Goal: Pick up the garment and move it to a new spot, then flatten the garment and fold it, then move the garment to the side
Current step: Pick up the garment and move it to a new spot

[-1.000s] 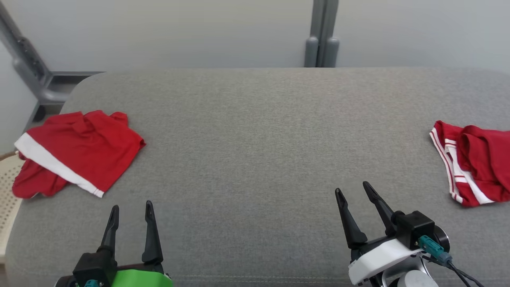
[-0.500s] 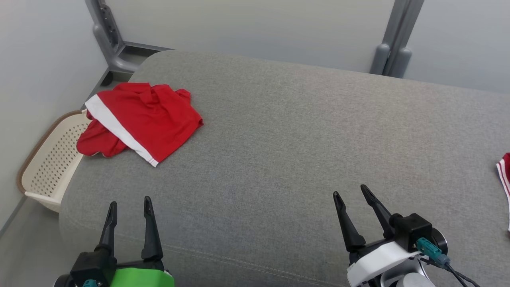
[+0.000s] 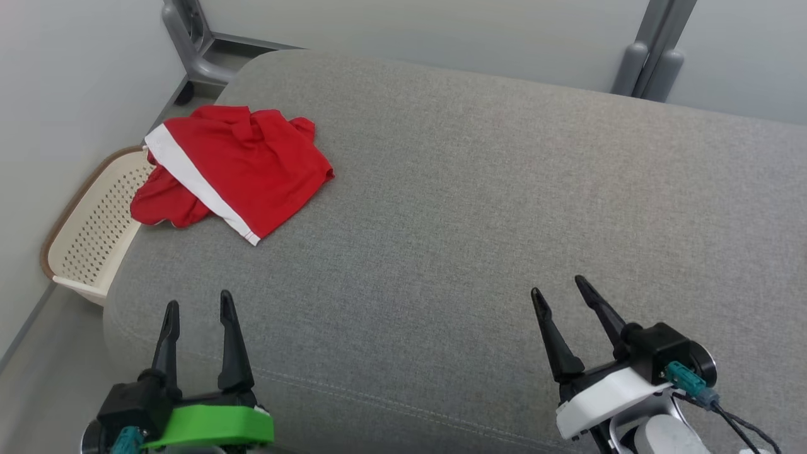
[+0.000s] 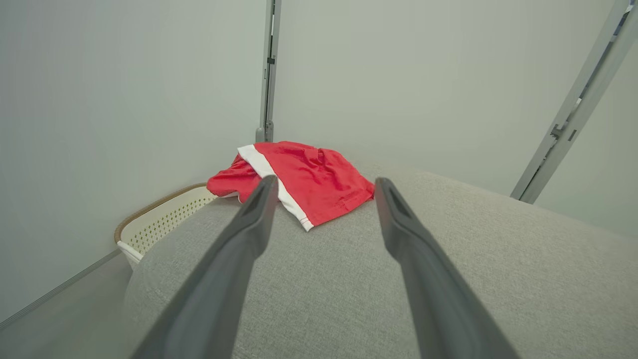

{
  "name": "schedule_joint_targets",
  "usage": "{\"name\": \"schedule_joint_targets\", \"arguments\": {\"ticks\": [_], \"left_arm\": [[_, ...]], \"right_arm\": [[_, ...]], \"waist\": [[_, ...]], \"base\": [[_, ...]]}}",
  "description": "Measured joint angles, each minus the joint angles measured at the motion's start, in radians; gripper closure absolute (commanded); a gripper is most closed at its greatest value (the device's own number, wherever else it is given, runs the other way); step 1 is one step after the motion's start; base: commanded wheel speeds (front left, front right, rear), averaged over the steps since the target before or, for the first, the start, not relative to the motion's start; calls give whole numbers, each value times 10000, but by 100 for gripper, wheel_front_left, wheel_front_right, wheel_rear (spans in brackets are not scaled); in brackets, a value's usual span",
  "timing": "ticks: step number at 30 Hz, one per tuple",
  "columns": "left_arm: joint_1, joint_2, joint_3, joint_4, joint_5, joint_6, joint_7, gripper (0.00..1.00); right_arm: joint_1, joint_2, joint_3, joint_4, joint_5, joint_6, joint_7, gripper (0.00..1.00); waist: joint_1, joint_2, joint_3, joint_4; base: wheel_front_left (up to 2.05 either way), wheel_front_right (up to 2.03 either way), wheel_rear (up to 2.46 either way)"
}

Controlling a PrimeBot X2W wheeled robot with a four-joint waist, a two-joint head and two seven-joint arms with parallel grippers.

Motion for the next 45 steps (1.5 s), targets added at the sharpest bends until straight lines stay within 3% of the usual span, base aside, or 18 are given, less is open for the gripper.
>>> {"name": "schedule_joint_targets", "arguments": {"ticks": [11, 22, 29, 33, 40, 45], "left_arm": [[-2195, 0, -42, 173, -1292, 142, 0, 0], [-5878, -2, 754, 2339, -1513, 25, 0, 0], [-8248, -4, 1645, 4713, -1586, -82, 0, 0], [-9500, 44, 2010, 6943, -2098, -268, 96, 0], [-11421, 673, 2355, 10203, -2698, -88, 2006, 0], [-12027, 1066, 2163, 11597, -2696, -77, 3388, 0]], "right_arm": [[-1167, -980, -111, -374, -61, 0, 0, 0], [-2145, -1703, -84, -625, -173, 0, 0, 0], [-2625, -2040, -155, -800, -357, 0, 0, 0], [-2786, -2088, -174, -953, -456, 2, -2, 0], [-2942, -2031, -163, -1097, -568, 8, -36, 0], [-3114, -1956, -109, -1101, -581, 8, -48, 0]], "waist": [[1, 0, 1583, 51], [3, 0, 3427, 46], [3, 0, 4453, -147], [3, 0, 4922, -340], [1, 0, 5423, -772], [0, 0, 5603, -1053]], "base": [[0, 0, 0], [0, 0, 0], [0, 0, 0], [0, 0, 0], [0, 0, 0], [0, 0, 0]]}}
